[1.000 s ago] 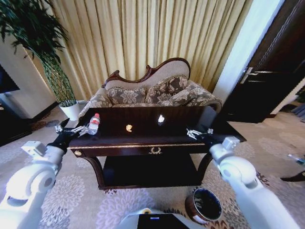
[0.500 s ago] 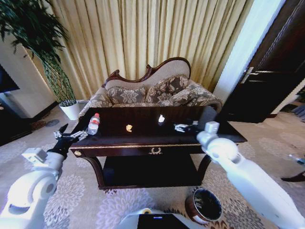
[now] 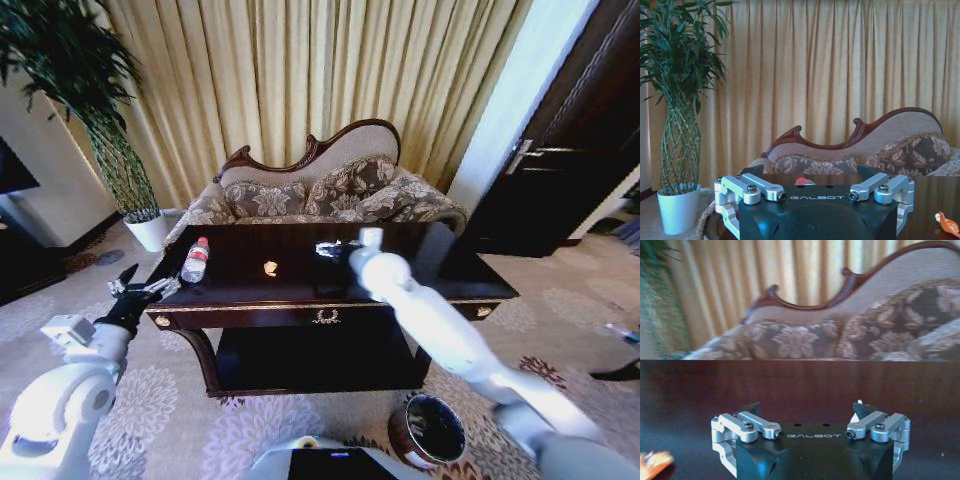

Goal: Move to the front of the table and place the trash on the table into the trash bin.

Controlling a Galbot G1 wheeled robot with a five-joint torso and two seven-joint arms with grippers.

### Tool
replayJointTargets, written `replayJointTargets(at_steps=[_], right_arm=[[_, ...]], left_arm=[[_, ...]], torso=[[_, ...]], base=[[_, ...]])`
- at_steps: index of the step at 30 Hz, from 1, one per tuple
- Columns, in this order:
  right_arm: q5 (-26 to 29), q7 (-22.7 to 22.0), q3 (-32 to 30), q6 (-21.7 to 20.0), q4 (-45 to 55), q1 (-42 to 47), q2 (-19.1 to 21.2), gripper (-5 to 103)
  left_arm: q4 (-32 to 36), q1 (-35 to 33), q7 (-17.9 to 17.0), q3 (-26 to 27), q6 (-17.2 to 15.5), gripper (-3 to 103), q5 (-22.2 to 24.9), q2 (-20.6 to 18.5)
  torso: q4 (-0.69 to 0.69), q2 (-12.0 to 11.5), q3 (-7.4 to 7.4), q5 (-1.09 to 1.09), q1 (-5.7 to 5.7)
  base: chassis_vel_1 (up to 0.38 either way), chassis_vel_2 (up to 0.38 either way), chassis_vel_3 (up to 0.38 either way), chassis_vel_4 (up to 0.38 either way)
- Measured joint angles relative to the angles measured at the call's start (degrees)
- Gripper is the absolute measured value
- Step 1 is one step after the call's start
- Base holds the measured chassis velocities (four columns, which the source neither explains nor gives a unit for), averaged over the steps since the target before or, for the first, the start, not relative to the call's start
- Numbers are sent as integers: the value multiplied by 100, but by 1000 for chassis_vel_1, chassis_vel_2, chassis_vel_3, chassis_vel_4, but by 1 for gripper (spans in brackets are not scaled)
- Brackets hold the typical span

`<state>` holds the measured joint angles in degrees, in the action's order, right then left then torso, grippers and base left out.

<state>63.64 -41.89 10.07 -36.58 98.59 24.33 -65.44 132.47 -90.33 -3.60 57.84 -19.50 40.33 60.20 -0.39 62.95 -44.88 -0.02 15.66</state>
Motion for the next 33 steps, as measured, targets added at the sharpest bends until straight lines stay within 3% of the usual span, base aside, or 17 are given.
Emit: replayJointTargets(at_steps=[3,10,19,28,31,32,33], right_arm=[[-111,-289,51,-69,-176,-131,-175,100],[-461,-436,101,-173,-338,-235,-235,100],[-323,-793,63,-329,-279,22,-156,100],[-292,-820,14,-347,-358,106,-181,103],[-300,-820,17,-352,-387,74,-175,98],[-304,-821,19,-361,-398,63,-163,88],[-304,-821,19,-361,-398,63,-163,88]], left_arm=[[-23,-7,2,37,4,100,14,21],[-115,-4,30,28,72,100,19,33],[-143,26,37,9,83,100,42,-29],[-142,37,40,29,89,100,78,-56],[-142,45,41,30,90,100,81,-43],[-142,48,41,31,90,100,82,-31],[-142,48,41,31,90,100,82,-31]], torso=[[-1,0,0,0,0],[-1,0,1,2,0],[-2,0,1,2,0],[-1,0,0,3,0],[-1,1,1,2,0],[0,1,1,2,0],[0,1,1,2,0]], base=[[0,0,0,0],[0,0,0,0],[0,0,0,0],[0,0,0,0],[0,0,0,0],[0,0,0,0],[0,0,0,0]])
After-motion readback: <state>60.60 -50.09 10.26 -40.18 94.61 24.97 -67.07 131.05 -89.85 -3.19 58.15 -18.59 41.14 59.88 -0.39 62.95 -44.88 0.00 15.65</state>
